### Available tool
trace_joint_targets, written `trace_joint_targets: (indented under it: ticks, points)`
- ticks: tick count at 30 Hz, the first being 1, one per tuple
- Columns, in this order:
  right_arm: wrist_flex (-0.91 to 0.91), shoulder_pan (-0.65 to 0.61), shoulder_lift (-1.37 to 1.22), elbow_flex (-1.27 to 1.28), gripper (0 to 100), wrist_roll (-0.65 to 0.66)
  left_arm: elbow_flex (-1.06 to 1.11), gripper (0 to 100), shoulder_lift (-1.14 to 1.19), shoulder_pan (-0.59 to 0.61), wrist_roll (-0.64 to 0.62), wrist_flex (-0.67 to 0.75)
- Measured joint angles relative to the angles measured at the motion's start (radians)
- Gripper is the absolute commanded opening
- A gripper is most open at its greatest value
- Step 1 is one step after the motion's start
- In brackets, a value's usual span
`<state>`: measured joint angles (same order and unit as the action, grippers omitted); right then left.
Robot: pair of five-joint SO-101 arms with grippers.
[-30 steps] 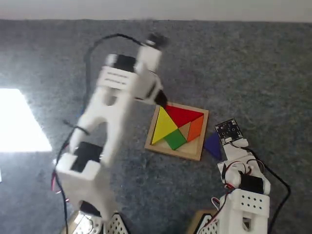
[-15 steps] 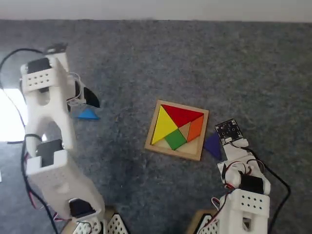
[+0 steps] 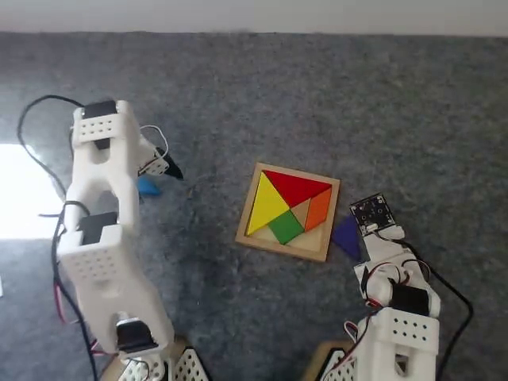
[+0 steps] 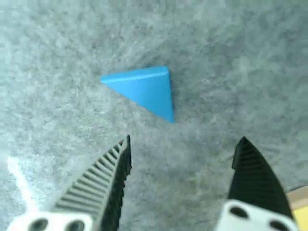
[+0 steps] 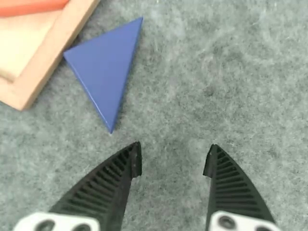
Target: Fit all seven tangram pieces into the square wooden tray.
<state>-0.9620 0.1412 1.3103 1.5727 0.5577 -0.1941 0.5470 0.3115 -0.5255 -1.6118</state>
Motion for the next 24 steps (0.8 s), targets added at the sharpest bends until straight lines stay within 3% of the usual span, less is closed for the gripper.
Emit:
trace_joint_targets:
  ticks: [5, 15, 24]
  points:
    - [0.0, 0.0, 0.0, 0.0, 21.6, 0.0, 0.0, 23, 0.043, 0.015, -0.017, 0.026]
    - [0.0, 0.0, 0.0, 0.0, 21.6, 0.0, 0.0, 24, 0.052, 0.106, -0.049, 0.126]
    - [0.0, 0.0, 0.0, 0.0, 21.6, 0.0, 0.0, 24, 0.054, 0.106, -0.064, 0.15]
